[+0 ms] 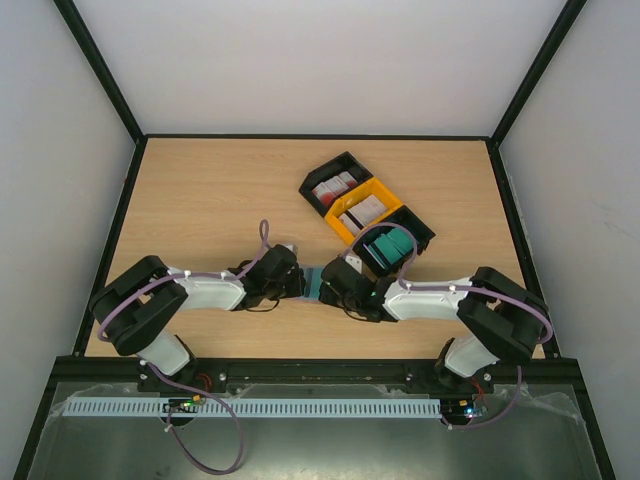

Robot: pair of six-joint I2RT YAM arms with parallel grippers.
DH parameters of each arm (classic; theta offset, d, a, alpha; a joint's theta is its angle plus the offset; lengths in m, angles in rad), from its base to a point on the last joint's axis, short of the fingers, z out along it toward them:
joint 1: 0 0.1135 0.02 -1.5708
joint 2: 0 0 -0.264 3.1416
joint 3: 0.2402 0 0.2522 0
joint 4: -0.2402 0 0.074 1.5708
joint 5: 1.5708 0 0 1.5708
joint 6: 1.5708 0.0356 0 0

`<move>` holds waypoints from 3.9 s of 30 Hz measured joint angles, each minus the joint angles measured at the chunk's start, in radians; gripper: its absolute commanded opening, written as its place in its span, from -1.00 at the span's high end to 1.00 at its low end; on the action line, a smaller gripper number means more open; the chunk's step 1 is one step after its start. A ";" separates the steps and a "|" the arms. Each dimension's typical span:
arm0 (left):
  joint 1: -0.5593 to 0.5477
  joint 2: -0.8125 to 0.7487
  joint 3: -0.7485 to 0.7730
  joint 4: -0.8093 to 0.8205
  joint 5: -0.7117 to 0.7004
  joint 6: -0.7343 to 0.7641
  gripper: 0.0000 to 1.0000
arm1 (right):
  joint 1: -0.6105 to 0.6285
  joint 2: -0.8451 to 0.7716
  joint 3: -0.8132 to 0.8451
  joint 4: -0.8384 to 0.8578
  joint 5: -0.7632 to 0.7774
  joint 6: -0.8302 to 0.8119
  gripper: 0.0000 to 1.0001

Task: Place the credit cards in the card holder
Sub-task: Insert the credit card into the card holder.

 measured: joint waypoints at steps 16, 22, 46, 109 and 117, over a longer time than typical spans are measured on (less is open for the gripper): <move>0.000 0.001 0.000 0.003 0.000 0.000 0.95 | -0.002 -0.008 -0.019 0.075 -0.063 0.023 0.66; 0.000 0.001 0.000 0.003 0.000 0.000 0.95 | -0.005 -0.006 -0.032 0.106 -0.087 0.062 0.61; 0.000 0.005 0.000 0.011 0.000 0.000 0.95 | -0.008 0.003 -0.045 0.109 -0.116 0.129 0.60; 0.100 -0.276 -0.012 -0.189 -0.076 0.017 -0.12 | -0.063 -0.016 -0.099 0.197 -0.066 0.028 0.93; 0.161 -0.294 -0.052 -0.212 -0.066 0.024 -0.14 | -0.075 0.013 0.035 -0.056 -0.028 -0.138 0.40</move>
